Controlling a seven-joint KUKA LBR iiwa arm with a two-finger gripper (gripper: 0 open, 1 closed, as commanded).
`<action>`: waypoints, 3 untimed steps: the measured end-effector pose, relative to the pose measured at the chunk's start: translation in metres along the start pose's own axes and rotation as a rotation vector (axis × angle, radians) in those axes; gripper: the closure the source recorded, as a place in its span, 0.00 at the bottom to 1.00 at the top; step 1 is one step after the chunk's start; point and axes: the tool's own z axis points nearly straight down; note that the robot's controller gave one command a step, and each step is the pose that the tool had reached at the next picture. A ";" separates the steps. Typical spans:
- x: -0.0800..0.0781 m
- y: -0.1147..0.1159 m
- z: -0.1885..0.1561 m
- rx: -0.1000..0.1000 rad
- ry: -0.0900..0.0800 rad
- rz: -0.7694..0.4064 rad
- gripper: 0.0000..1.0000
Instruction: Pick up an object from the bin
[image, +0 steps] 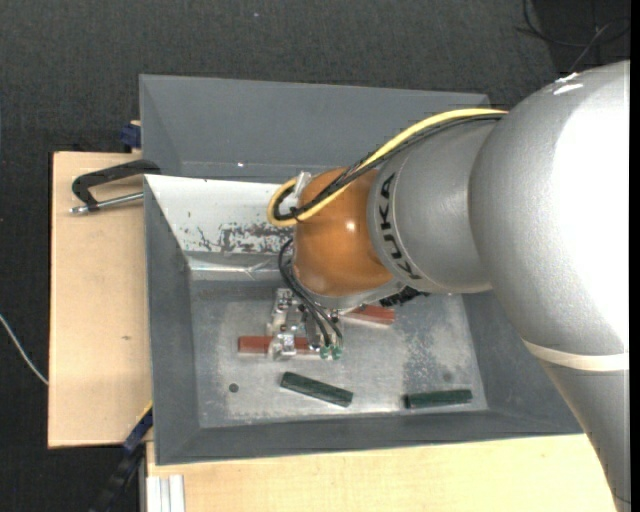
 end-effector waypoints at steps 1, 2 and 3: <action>-0.009 -0.002 -0.053 0.002 0.004 -0.003 1.00; -0.035 0.014 -0.079 -0.001 -0.008 0.024 1.00; -0.018 0.004 -0.136 0.002 0.003 0.018 1.00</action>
Offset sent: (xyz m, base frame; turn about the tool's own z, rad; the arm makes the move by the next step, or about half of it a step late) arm 0.0317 0.0120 0.0765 0.0250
